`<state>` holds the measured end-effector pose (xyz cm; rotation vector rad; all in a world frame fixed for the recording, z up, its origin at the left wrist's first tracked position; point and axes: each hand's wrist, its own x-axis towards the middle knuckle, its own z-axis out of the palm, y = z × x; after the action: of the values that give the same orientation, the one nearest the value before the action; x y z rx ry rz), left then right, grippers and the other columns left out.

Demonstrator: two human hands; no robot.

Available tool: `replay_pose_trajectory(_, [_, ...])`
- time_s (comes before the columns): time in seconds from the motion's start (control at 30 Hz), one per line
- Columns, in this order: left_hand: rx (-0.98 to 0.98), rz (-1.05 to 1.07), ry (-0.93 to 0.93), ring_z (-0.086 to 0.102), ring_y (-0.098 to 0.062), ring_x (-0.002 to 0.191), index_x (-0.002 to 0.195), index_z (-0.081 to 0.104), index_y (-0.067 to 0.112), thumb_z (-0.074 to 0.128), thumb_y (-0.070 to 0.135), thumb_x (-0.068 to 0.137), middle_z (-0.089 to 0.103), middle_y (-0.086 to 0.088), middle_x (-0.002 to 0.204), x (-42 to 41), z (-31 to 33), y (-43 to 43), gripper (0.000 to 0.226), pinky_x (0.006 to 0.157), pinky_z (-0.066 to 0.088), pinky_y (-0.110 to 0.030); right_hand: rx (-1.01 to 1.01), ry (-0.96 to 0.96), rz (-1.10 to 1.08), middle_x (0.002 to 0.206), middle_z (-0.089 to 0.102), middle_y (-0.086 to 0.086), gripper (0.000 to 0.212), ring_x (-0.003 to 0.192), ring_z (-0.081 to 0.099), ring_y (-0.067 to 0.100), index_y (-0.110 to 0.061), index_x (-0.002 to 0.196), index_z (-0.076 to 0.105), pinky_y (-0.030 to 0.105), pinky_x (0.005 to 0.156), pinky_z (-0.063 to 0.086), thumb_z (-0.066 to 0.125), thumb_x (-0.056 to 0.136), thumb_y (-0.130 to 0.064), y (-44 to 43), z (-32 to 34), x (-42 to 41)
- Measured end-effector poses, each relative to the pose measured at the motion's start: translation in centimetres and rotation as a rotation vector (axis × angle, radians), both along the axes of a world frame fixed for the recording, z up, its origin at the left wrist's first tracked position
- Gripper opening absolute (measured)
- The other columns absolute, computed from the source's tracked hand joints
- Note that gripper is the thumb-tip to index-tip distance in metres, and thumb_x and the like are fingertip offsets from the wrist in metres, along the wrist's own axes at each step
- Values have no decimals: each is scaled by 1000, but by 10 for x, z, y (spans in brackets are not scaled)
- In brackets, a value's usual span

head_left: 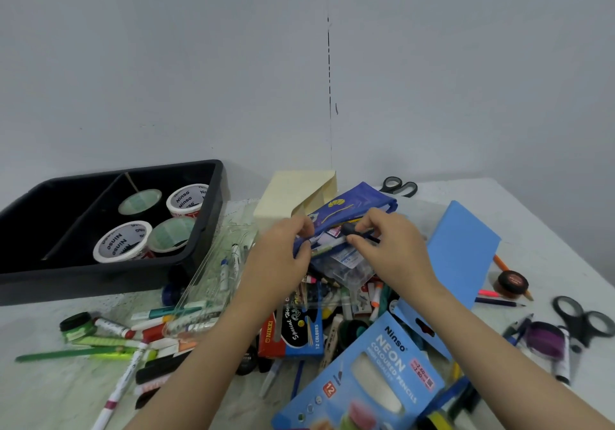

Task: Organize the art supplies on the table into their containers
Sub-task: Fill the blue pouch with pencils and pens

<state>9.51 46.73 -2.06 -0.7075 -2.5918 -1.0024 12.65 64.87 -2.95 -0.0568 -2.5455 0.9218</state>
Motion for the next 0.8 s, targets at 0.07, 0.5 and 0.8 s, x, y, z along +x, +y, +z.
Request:
replay_pose_trajectory(0.07, [40,-19,-33,49,7,92,88,56,26,59,8,85,55,20,89,-1,1,0,19,69,42,-8,61,9,20,77,62,-11,11,80,48,13,-20,76,65,24,63,35,68,84,-28,-2,-4,-8])
replay_pose_trajectory(0.5, [1168,-143,-741,63,-19,109,115,57,16,36,18,101,63,-9,119,15,19,21,26,82,56,-27,-134,373,243,86,66,-17,19,77,51,-1,-22,99,68,16,73,40,65,82,-32,-37,2,19])
replay_pose_trajectory(0.8, [1047,-260,-630,59,-10,114,118,51,28,35,38,93,57,-2,127,26,7,29,31,93,50,-30,-777,190,257,79,69,5,13,67,59,26,-14,89,70,36,65,51,70,81,-4,-42,-6,21])
